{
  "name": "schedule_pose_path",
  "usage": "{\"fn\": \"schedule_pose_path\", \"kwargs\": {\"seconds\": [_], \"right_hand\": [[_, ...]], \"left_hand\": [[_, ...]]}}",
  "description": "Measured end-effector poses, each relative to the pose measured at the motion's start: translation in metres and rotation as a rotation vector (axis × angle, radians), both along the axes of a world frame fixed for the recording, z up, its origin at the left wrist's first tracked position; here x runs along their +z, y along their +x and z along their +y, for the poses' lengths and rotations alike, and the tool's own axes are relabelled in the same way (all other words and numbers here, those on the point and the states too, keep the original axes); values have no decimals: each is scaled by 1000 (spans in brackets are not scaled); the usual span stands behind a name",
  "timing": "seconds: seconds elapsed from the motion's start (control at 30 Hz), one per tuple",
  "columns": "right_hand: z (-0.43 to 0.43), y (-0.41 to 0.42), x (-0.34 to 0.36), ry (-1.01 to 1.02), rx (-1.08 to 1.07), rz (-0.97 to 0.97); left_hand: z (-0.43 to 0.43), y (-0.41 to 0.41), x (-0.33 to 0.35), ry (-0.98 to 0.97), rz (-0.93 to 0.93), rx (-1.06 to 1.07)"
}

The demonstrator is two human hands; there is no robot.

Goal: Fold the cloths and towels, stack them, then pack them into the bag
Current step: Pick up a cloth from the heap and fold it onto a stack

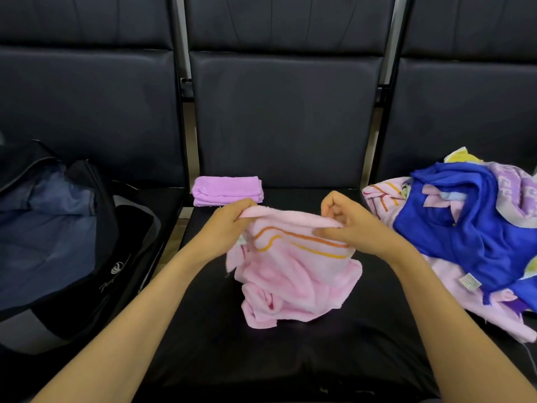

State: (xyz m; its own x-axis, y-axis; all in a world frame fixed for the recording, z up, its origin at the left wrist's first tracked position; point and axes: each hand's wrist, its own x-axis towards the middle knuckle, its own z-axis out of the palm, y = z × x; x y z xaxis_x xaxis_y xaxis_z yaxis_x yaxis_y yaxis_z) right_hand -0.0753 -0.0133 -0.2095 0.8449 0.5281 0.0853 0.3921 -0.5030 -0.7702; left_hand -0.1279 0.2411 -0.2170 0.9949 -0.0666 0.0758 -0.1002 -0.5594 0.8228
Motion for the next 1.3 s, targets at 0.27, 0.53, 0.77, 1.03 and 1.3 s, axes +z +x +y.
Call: {"fn": "schedule_pose_path", "kwargs": {"seconds": [0.27,0.53,0.77,1.03,1.3], "right_hand": [[-13,2,-17,-504,-3,57],[-4,-12,-27,-79,-10,344],[3,-18,-13,-485,106,239],[-8,-8,-12,-486,0,191],[-18,-2,-13,-125,16,274]], "left_hand": [[0,-4,0,175,125,-163],[1,-7,-22,415,267,-165],[-2,-6,-13,-249,113,-152],[-1,-7,-19,541,464,-272],[5,-7,-9,-341,337,-70]]}}
